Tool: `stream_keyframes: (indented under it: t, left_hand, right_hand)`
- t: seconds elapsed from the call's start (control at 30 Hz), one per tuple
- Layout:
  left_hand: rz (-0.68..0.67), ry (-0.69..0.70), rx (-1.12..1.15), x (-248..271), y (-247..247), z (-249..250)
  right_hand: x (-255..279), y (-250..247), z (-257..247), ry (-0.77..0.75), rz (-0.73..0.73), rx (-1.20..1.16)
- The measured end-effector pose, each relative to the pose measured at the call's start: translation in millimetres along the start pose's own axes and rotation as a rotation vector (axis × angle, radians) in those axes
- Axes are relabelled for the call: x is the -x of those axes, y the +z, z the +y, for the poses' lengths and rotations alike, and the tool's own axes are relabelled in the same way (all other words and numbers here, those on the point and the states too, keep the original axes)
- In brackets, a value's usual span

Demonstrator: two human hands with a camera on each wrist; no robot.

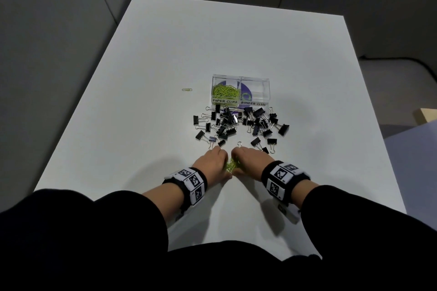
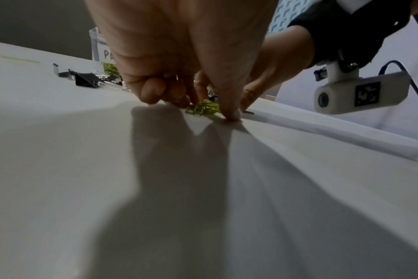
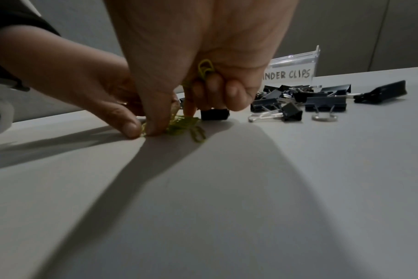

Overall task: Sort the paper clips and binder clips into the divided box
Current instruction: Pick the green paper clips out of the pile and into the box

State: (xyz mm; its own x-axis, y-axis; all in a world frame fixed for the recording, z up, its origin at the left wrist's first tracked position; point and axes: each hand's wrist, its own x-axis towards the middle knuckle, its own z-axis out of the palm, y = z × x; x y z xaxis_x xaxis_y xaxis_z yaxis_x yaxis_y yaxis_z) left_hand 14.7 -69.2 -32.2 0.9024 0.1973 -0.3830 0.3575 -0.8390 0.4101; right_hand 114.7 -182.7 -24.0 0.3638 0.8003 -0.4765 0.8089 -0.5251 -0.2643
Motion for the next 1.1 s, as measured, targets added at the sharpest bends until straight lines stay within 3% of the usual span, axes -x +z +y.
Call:
stream_keyframes:
  t: [0.43,0.63,0.9,1.1]
  left_hand:
    - [-0.102,0.004,-0.055,-15.8,-8.5,-1.0]
    - [-0.110,0.035,-0.035,-14.6,-16.6,-3.7]
    - [-0.150,0.074,-0.019,-7.4,-37.0,-17.7]
    - [-0.048,0.166,0.026,-20.7,-76.8,-18.7]
  right_hand:
    - [5.8,1.1,-3.2,-0.129,-0.016,0.237]
    - [10.8,-6.0,2.6,-0.119,-0.095,0.148]
    - [35.1,-22.2,18.2,-0.033,-0.090,0.052]
    - [37.5,-68.3,23.0,0.016,0.093,-0.109]
